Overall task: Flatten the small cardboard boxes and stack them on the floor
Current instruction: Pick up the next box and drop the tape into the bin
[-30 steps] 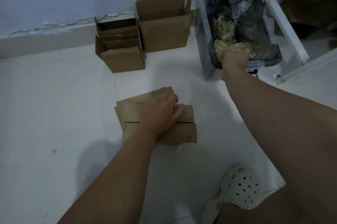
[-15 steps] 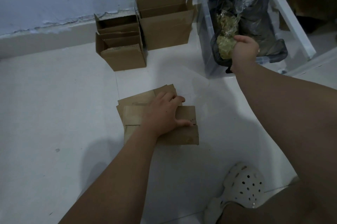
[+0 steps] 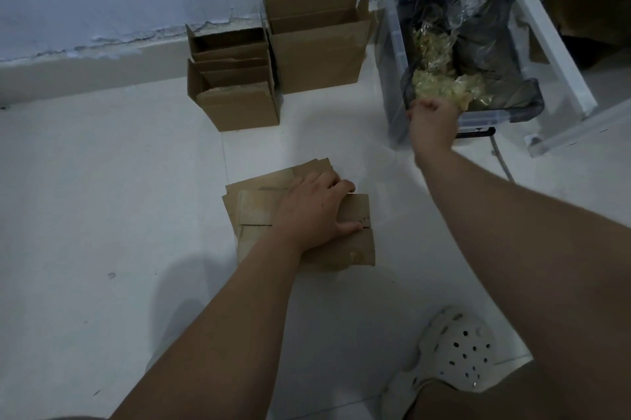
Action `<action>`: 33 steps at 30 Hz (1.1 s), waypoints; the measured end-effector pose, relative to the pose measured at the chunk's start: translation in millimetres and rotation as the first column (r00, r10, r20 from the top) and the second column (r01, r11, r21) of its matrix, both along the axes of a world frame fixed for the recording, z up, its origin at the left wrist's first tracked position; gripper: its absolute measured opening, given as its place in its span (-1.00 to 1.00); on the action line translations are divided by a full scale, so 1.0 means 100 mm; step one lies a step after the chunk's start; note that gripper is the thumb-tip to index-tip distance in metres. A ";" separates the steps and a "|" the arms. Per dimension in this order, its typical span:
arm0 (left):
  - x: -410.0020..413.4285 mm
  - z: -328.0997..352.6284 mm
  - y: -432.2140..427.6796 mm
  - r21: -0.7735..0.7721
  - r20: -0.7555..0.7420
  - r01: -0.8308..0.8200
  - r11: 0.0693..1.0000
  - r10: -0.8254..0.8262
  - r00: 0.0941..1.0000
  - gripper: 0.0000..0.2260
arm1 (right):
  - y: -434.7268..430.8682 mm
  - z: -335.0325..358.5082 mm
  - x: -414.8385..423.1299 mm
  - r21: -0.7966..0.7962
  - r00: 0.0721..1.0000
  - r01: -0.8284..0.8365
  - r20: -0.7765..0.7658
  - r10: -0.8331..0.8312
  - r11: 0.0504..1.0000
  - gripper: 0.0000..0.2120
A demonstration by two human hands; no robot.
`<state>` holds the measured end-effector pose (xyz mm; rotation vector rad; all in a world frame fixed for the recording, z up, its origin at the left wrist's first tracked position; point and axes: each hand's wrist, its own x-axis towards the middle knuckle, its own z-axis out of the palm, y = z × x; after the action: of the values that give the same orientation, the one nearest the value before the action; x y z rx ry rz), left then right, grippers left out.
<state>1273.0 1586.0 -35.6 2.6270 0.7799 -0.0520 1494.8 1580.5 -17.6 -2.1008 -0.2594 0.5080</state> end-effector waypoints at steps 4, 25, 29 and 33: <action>-0.03 0.08 -0.03 0.107 0.014 0.002 0.994 -0.003 1.000 -0.55 | -0.22 -0.11 -0.58 -0.008 0.982 -0.076 -0.172 0.073 0.997 -0.84; -0.12 0.34 -0.03 0.264 -0.020 -0.021 0.964 0.028 0.999 -0.80 | -0.88 0.37 -1.57 -0.027 0.455 0.232 -0.880 -0.133 0.972 -0.78; -0.13 0.44 0.09 0.063 -0.133 -0.007 0.998 0.015 0.991 -0.47 | -0.91 0.40 -1.54 -0.079 0.482 0.195 -0.860 -0.166 0.978 -0.94; -0.23 0.53 0.26 -0.051 -0.372 -0.100 0.994 0.074 0.925 -0.51 | -0.88 0.41 -1.49 -0.130 0.528 0.138 -0.829 -0.184 0.982 -0.92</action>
<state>1250.0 1611.6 17.5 2.5437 0.9968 -0.5543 1345.8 1492.2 23.6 -1.6522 0.5250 1.3529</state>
